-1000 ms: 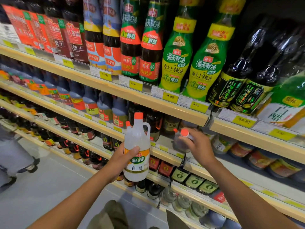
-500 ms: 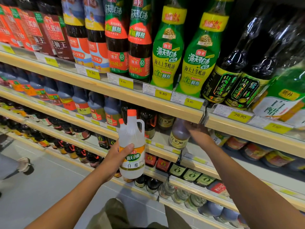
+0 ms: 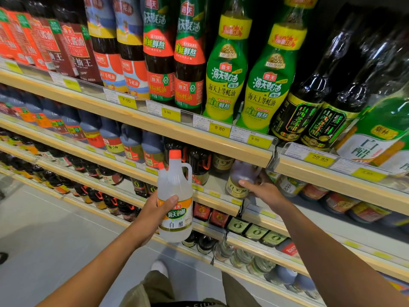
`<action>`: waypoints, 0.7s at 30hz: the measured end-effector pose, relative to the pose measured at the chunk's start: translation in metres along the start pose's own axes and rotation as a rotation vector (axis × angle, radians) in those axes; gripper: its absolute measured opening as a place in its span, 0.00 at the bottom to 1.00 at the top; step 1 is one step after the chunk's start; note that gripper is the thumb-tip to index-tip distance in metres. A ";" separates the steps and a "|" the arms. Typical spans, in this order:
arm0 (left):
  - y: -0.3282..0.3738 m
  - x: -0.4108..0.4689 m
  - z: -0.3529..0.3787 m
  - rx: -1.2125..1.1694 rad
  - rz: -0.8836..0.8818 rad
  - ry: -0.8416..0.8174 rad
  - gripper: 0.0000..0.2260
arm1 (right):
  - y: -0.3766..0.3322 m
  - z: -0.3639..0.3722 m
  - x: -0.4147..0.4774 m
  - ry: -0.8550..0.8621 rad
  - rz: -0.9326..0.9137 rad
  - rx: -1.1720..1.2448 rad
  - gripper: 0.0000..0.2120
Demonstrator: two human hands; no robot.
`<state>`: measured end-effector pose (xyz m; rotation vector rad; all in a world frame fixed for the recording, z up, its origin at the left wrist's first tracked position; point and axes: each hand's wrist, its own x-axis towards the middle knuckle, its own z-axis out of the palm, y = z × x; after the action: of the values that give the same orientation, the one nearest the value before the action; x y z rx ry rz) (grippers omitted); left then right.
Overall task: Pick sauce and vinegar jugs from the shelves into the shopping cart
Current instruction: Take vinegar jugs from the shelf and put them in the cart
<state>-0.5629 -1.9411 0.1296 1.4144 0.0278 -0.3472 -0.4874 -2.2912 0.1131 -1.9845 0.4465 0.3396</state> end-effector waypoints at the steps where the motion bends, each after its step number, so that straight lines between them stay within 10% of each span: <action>1: 0.002 0.000 0.000 0.004 -0.001 0.001 0.40 | 0.000 -0.002 -0.002 0.000 -0.003 0.007 0.54; 9: 0.011 0.007 -0.002 0.018 -0.022 0.002 0.42 | -0.025 0.008 -0.025 0.027 -0.017 0.109 0.31; 21: 0.016 0.005 -0.025 0.061 -0.035 0.037 0.42 | -0.046 0.063 0.001 0.062 -0.165 -0.079 0.40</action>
<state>-0.5494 -1.9160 0.1397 1.4818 0.0734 -0.3532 -0.4681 -2.2164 0.1226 -2.0977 0.3100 0.1949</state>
